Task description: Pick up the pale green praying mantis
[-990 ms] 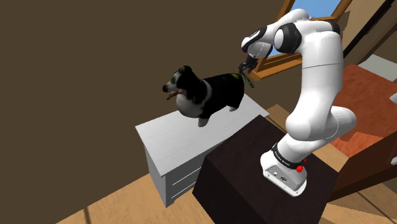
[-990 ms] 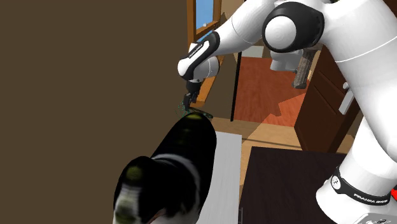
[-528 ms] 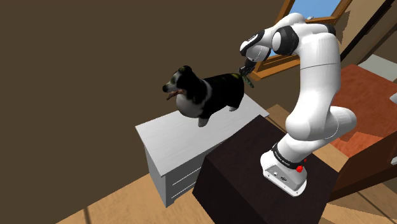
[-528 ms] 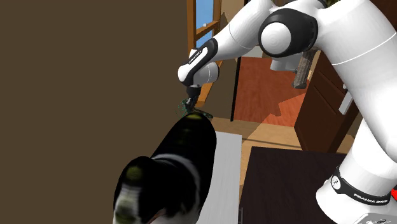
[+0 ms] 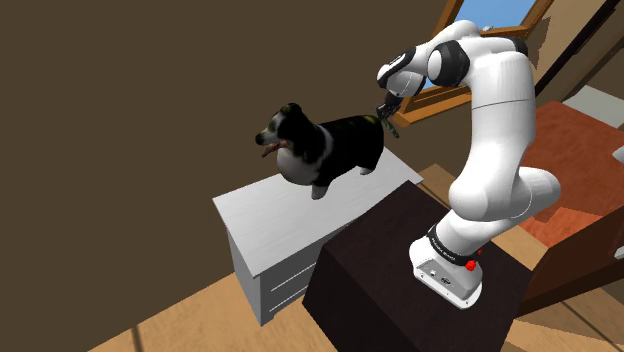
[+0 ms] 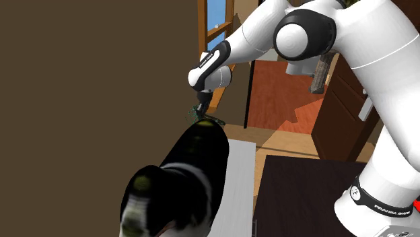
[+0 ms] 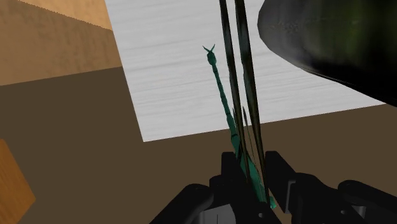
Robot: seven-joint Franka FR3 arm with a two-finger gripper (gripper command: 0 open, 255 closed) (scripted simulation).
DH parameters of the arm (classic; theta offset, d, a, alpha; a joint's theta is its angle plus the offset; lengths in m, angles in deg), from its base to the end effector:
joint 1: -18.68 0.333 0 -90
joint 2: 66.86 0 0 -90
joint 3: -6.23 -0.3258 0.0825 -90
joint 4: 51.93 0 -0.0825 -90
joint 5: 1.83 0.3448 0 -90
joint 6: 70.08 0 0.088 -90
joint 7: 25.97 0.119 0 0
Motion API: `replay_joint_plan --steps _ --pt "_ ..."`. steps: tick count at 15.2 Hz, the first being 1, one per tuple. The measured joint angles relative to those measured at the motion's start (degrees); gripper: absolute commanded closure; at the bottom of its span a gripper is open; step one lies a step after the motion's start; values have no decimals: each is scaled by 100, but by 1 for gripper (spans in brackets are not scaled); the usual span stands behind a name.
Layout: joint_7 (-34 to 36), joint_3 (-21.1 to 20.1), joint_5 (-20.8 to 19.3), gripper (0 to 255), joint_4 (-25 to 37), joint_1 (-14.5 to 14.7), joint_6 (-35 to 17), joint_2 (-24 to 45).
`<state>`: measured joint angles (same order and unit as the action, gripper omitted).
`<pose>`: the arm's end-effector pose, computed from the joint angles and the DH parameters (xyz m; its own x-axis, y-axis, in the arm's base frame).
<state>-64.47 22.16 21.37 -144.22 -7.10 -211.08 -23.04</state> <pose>0.5321 -0.4304 0.2238 0.9521 -0.2645 0.1534 -0.2670 -0.9637 -0.0043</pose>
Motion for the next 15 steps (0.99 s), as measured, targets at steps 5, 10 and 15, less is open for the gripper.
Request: replay_joint_plan --steps 5,10,15 --pt "64 77 -82 255 -40 50 201 -214" --pt "128 156 -171 255 -69 103 408 -465" --pt "219 234 -272 255 -14 157 666 -683"
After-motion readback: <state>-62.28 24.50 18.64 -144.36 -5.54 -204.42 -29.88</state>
